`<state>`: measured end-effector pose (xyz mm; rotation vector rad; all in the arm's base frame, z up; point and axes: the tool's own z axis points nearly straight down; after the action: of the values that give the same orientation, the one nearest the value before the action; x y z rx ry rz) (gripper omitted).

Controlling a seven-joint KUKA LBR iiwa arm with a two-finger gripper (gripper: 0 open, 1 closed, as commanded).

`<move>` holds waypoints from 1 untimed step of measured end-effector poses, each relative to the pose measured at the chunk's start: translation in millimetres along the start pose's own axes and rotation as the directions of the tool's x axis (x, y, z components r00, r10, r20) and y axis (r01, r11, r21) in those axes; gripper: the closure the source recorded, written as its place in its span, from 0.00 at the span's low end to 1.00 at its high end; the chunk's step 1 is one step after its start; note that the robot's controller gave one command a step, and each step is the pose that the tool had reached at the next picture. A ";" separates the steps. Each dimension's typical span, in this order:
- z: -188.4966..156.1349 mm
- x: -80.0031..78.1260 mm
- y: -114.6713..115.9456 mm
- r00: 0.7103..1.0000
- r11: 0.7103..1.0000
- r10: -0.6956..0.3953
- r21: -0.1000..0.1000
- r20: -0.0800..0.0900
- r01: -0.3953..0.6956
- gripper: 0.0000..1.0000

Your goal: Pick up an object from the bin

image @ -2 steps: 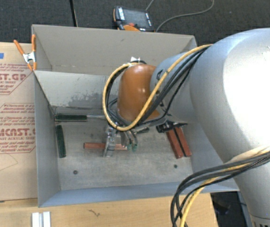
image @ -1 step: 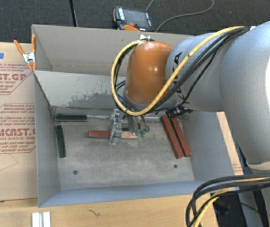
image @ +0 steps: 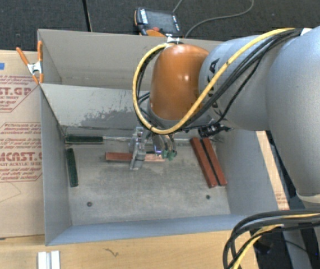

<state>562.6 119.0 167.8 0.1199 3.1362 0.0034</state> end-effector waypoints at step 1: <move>-12.2 -0.6 0.8 1.000 1.000 -0.001 0.000 0.000 0.001 1.00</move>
Offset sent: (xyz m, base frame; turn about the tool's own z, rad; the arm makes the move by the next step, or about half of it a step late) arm 0.0000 0.0000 0.0118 0.0000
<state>563.3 119.8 180.0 0.1185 3.1366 0.0033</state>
